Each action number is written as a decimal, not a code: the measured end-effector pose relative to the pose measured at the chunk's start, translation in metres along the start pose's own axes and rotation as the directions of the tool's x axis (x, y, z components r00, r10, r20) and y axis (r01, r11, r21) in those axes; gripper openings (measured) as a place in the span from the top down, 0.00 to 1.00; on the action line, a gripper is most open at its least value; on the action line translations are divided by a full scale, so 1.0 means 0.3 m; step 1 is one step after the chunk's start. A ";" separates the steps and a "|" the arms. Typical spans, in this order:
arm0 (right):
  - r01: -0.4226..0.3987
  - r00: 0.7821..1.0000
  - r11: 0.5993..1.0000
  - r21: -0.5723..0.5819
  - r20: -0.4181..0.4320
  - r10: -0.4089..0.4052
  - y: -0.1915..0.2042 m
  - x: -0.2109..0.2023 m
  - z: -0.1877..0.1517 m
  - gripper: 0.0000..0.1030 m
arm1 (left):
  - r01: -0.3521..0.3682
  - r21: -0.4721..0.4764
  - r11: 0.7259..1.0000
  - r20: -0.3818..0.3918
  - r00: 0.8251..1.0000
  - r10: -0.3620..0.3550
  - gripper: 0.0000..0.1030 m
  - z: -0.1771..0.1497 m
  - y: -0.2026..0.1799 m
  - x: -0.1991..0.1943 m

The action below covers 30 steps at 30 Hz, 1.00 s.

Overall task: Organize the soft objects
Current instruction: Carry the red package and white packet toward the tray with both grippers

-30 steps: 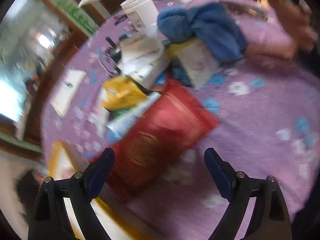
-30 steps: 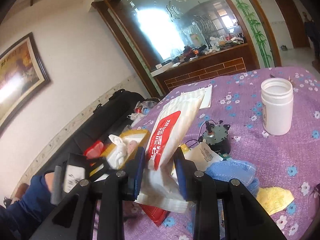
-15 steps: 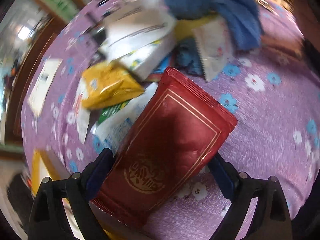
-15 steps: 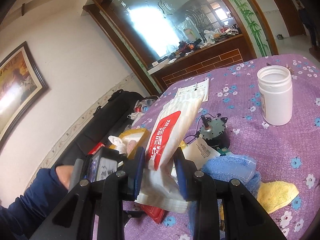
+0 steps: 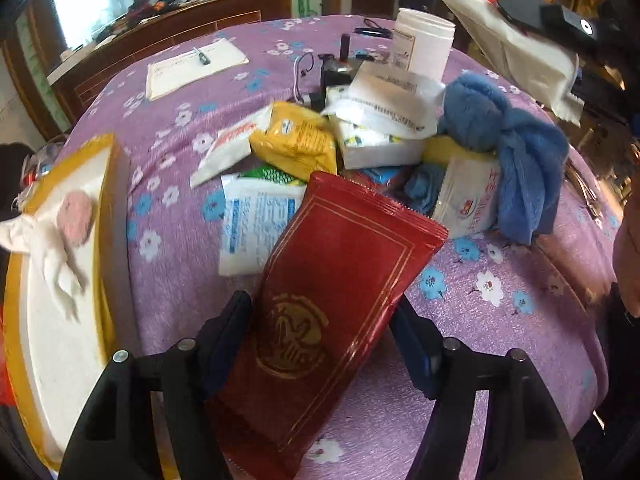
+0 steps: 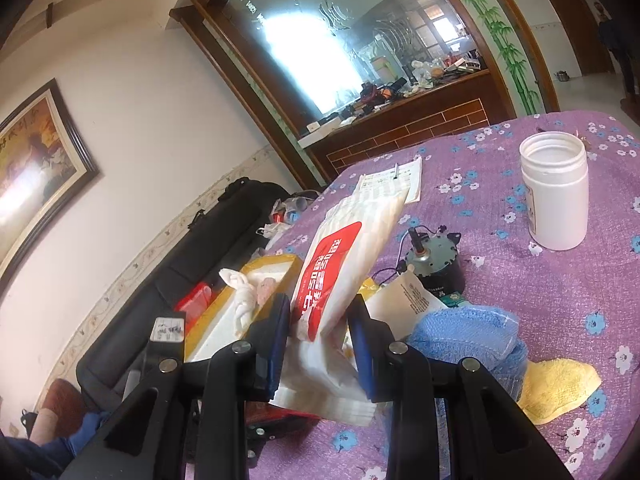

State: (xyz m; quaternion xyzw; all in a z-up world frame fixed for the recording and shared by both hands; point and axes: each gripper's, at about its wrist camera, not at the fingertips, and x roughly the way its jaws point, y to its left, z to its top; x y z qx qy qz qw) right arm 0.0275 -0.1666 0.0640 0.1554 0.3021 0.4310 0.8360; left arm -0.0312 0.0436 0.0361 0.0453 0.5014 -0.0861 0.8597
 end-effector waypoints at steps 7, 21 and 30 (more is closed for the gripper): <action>0.009 1.000 1.000 -0.002 -0.018 -0.009 -0.007 0.022 -0.005 0.68 | -0.009 0.025 1.000 -0.041 0.999 0.010 0.17 -0.001 0.004 0.085; 0.055 0.997 0.997 -0.053 -0.043 -0.057 0.007 0.065 -0.028 0.68 | -0.020 -0.229 0.973 0.247 0.966 0.078 0.37 -0.044 0.030 -0.026; 0.073 0.997 0.992 -0.106 -0.016 -0.075 0.050 0.068 -0.035 0.69 | 0.012 -0.252 0.968 0.295 0.953 0.065 0.41 -0.041 0.076 -0.033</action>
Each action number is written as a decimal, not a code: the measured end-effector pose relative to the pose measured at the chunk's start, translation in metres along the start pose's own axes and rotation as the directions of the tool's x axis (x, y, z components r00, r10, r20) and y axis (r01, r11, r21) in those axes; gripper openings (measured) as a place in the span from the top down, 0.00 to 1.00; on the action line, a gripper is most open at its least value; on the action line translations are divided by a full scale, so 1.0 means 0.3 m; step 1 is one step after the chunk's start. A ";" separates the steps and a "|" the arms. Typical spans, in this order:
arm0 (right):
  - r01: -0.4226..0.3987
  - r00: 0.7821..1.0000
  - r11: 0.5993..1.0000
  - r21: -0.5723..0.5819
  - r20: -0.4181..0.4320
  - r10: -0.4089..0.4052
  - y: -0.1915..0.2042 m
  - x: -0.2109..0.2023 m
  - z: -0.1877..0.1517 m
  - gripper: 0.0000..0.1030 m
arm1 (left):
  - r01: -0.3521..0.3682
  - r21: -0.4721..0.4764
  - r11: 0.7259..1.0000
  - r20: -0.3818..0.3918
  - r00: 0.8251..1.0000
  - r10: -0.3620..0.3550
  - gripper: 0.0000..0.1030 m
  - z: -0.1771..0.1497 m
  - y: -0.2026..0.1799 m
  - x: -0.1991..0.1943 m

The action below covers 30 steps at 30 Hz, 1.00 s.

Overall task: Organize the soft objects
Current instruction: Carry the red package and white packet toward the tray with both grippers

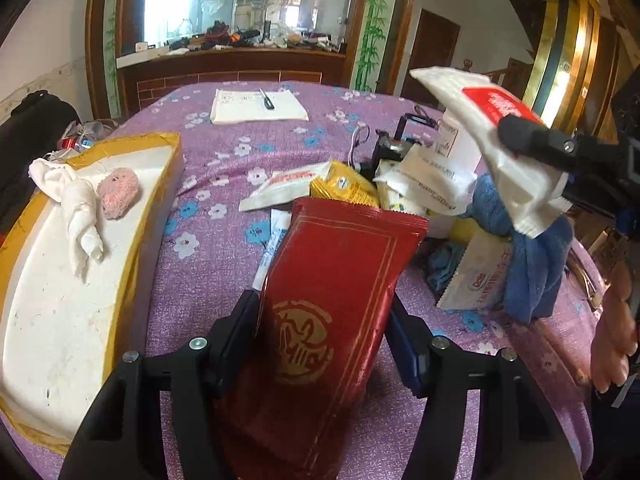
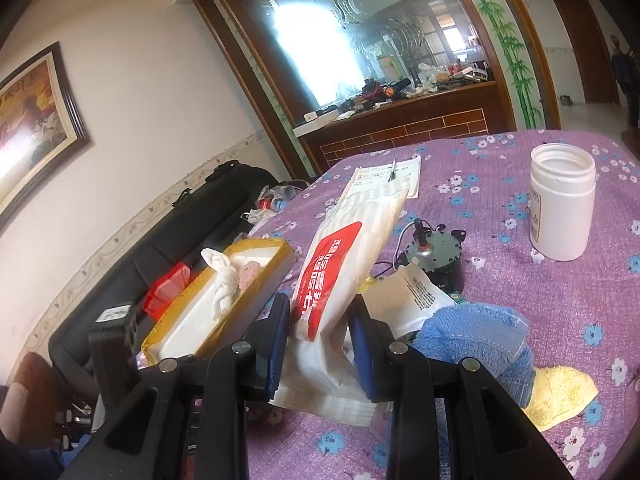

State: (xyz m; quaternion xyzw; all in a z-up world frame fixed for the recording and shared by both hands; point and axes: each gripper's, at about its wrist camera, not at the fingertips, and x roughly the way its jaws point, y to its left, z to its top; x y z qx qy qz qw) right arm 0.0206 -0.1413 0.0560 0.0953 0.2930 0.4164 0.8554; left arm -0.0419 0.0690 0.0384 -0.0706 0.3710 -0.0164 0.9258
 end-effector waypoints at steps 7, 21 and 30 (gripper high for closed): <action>0.005 1.000 1.000 -0.007 0.018 -0.005 0.005 -0.010 0.005 0.68 | -0.020 -0.001 1.000 0.036 0.999 0.020 0.42 -0.007 -0.006 -0.030; -0.002 1.000 1.000 0.010 0.002 0.002 0.002 0.011 0.007 0.68 | 0.012 -0.015 1.000 0.040 0.999 -0.011 0.42 -0.004 0.009 -0.032; 0.008 1.000 1.000 0.016 0.005 -0.008 -0.006 0.016 0.004 0.68 | 0.094 -0.128 0.987 0.036 0.995 -0.090 0.42 0.006 0.075 -0.045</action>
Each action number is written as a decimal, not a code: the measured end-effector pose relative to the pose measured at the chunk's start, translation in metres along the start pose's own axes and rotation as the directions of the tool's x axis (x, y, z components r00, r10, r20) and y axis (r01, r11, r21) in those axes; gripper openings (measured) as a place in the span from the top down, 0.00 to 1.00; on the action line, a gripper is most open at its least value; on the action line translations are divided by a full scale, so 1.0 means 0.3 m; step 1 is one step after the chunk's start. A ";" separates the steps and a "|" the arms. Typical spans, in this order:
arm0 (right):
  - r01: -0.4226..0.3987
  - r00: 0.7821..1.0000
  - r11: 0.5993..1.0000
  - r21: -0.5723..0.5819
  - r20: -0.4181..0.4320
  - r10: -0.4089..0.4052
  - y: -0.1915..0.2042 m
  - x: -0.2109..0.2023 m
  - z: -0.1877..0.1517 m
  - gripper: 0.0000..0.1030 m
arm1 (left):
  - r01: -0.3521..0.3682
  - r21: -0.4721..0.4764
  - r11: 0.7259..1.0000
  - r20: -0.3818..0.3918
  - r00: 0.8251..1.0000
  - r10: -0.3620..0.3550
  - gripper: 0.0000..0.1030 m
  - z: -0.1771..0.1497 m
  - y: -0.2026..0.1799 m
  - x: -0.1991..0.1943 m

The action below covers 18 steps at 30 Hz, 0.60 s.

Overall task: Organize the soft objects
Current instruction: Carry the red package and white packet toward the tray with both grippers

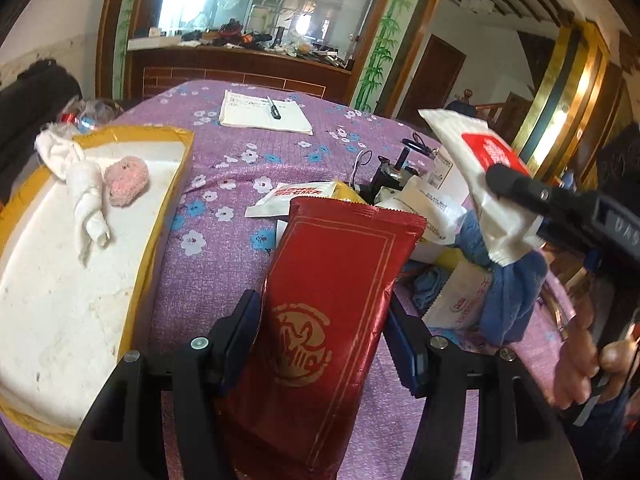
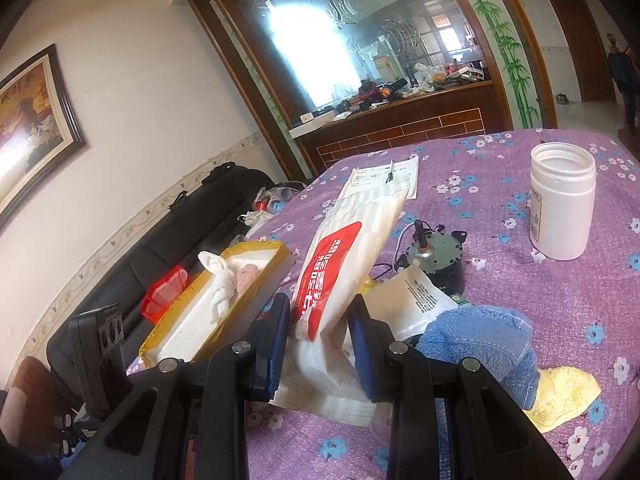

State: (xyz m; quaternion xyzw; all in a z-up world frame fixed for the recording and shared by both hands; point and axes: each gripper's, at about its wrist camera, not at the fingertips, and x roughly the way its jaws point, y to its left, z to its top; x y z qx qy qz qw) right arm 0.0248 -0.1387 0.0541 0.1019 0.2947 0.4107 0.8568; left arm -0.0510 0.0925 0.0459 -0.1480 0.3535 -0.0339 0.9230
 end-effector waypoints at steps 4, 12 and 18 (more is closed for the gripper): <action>0.002 1.000 1.000 0.004 0.008 -0.002 -0.002 -0.007 0.000 0.69 | -0.002 -0.008 1.000 0.013 1.000 0.002 0.42 0.009 0.002 -0.030; 0.006 1.000 1.000 0.010 0.006 -0.006 -0.009 -0.001 0.000 0.69 | 0.025 -0.007 1.000 0.079 0.997 -0.025 0.42 0.045 -0.008 -0.139; 0.023 1.000 0.999 0.029 0.007 -0.024 -0.034 -0.003 0.000 0.69 | 0.027 -0.038 0.999 -0.012 1.000 -0.028 0.41 0.035 0.022 -0.098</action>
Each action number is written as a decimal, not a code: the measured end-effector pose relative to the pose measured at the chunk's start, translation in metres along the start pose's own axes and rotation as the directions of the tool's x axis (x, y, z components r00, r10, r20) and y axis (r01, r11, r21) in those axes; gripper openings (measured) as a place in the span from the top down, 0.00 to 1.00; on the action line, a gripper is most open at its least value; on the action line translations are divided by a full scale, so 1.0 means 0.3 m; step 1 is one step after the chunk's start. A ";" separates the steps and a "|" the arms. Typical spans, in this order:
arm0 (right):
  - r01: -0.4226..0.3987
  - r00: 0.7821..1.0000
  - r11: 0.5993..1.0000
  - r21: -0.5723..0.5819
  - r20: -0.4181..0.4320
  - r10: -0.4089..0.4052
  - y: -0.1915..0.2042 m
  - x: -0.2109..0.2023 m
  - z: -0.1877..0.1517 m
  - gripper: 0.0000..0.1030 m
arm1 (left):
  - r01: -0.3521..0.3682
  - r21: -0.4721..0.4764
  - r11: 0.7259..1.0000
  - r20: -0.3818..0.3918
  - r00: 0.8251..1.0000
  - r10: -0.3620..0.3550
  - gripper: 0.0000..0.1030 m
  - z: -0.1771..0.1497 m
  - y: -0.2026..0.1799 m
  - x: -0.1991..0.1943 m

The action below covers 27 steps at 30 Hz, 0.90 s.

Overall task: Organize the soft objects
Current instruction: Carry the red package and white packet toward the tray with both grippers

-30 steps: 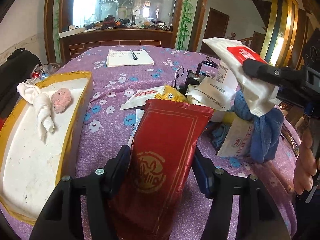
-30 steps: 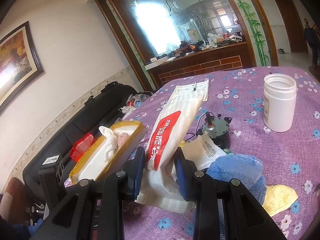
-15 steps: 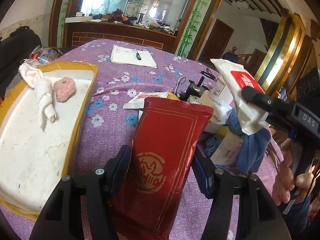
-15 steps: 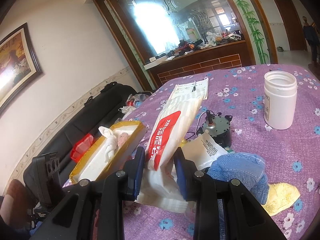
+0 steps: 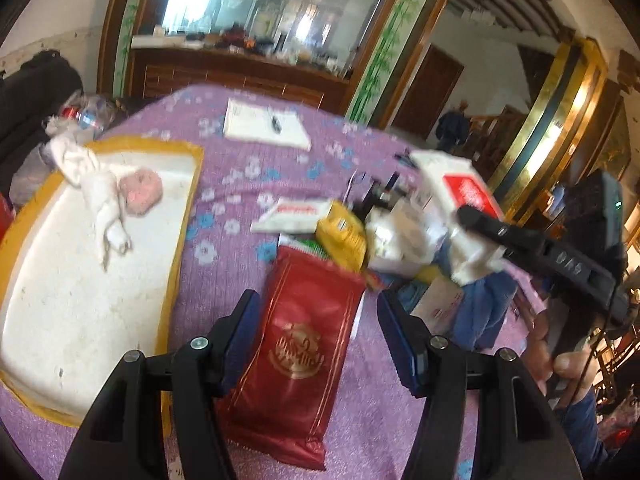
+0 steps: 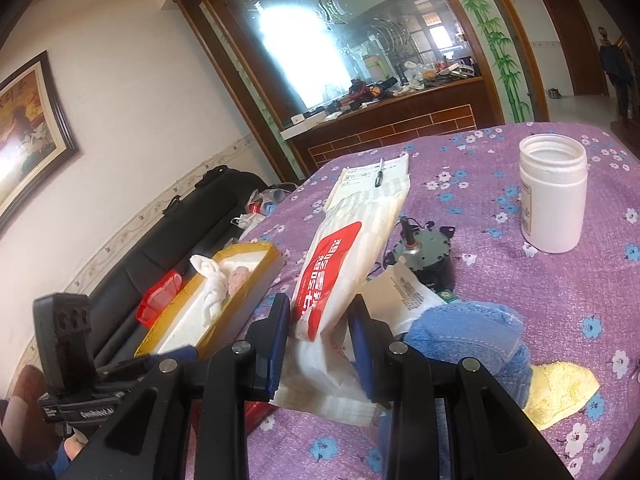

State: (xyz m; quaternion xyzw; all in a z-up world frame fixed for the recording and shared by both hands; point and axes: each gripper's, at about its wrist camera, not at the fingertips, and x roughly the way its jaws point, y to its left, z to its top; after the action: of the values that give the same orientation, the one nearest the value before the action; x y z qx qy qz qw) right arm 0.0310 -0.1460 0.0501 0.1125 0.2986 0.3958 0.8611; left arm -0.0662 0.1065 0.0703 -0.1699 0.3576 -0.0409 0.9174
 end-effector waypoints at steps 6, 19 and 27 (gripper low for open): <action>-0.025 1.000 0.999 0.038 0.011 0.025 -0.021 -0.020 0.009 0.69 | -0.037 0.070 0.997 -0.090 0.995 0.043 0.19 -0.033 -0.036 0.051; -0.039 0.999 0.999 0.027 0.000 0.039 -0.006 -0.015 0.002 0.68 | -0.200 0.275 0.940 -0.184 0.949 0.255 0.16 -0.075 -0.098 0.255; -0.037 0.999 0.999 0.016 -0.007 0.037 0.003 -0.006 -0.002 0.68 | -0.174 0.224 0.959 -0.149 0.966 0.210 0.42 -0.067 -0.079 0.256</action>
State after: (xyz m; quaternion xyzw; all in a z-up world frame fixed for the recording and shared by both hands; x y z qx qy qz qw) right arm 0.0292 -0.1468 0.0509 0.1236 0.3028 0.4097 0.8516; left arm -0.0217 0.0634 0.0152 -0.0328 0.4435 -0.0034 0.8957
